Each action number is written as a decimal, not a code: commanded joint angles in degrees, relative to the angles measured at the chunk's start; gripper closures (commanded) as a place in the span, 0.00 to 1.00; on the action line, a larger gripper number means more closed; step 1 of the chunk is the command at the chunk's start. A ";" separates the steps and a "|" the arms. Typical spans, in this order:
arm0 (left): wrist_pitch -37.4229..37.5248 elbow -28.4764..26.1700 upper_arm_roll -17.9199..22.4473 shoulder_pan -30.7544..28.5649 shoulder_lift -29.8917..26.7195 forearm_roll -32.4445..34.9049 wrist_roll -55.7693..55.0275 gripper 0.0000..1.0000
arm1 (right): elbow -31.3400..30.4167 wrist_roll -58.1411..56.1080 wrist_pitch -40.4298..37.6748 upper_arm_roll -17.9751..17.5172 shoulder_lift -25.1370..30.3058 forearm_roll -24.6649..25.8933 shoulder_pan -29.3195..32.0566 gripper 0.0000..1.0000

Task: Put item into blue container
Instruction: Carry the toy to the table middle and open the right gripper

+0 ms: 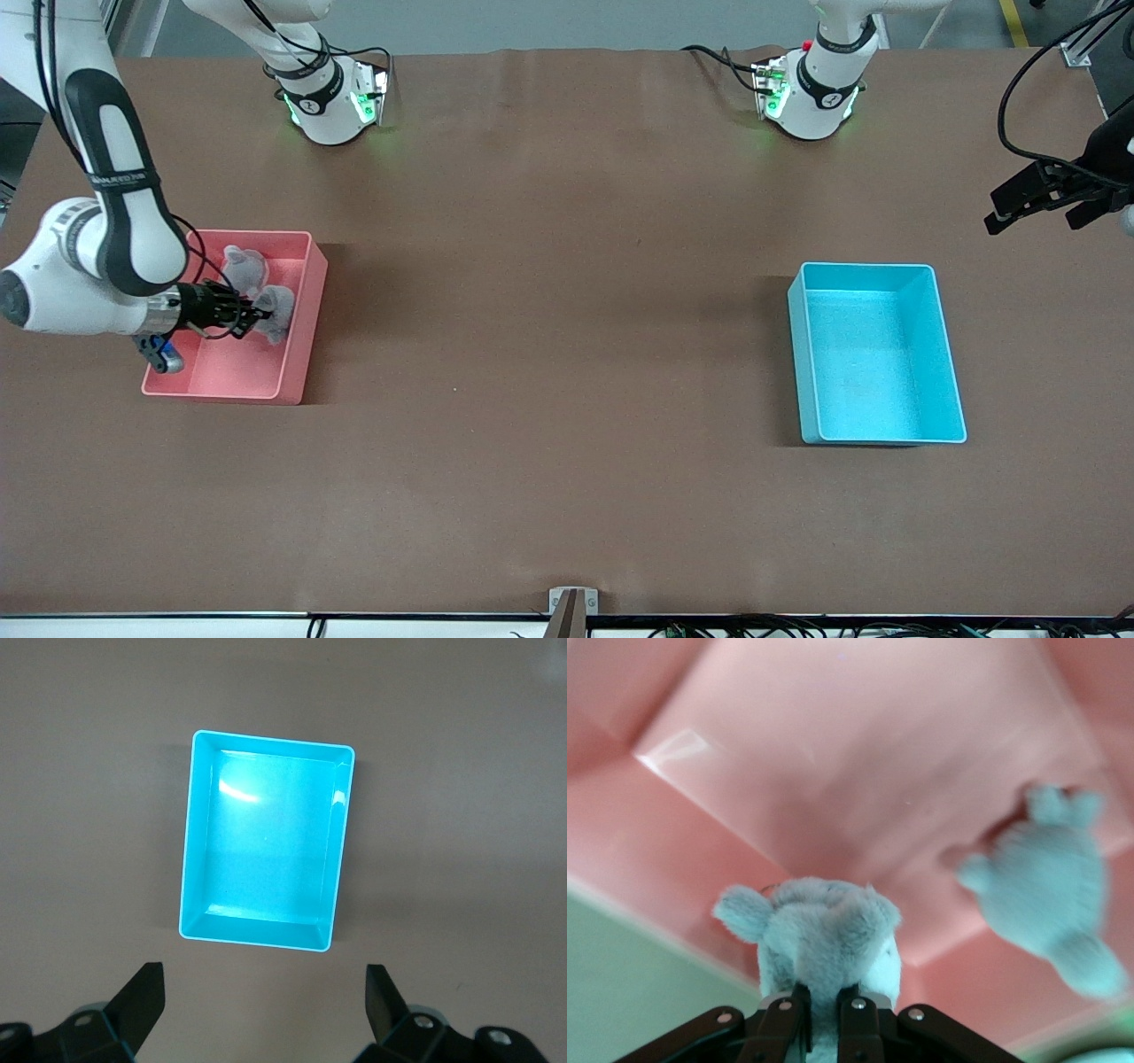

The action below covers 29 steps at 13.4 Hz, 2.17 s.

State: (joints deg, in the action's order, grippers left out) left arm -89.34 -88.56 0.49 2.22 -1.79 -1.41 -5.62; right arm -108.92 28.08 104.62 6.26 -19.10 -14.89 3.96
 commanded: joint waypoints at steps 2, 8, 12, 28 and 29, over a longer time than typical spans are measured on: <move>1.28 1.28 0.04 -0.37 0.38 -1.32 0.78 0.00 | 13.10 12.23 -12.67 -0.63 0.73 3.64 -5.79 0.99; 1.28 1.28 0.04 -0.37 0.38 -1.32 0.78 0.00 | 12.59 33.59 -5.32 -0.72 1.53 -1.20 -20.98 0.98; 1.28 1.37 -0.05 -0.29 0.38 -1.32 0.78 0.00 | 11.45 49.76 9.08 -0.46 -0.66 0.03 -35.13 0.98; 1.28 1.46 0.04 -0.29 0.38 -1.23 0.78 0.00 | 18.74 76.08 31.44 -0.11 -19.84 9.96 -49.84 0.00; 1.28 1.46 0.04 -0.37 0.38 -1.23 0.78 0.00 | 20.14 75.90 30.92 -0.11 -19.66 11.01 -49.32 0.00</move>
State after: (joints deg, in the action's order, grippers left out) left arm -89.34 -88.54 0.50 2.21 -1.79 -1.41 -5.61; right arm -90.82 103.02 136.29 6.63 -38.98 -6.33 -46.43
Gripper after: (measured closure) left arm 0.000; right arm 0.656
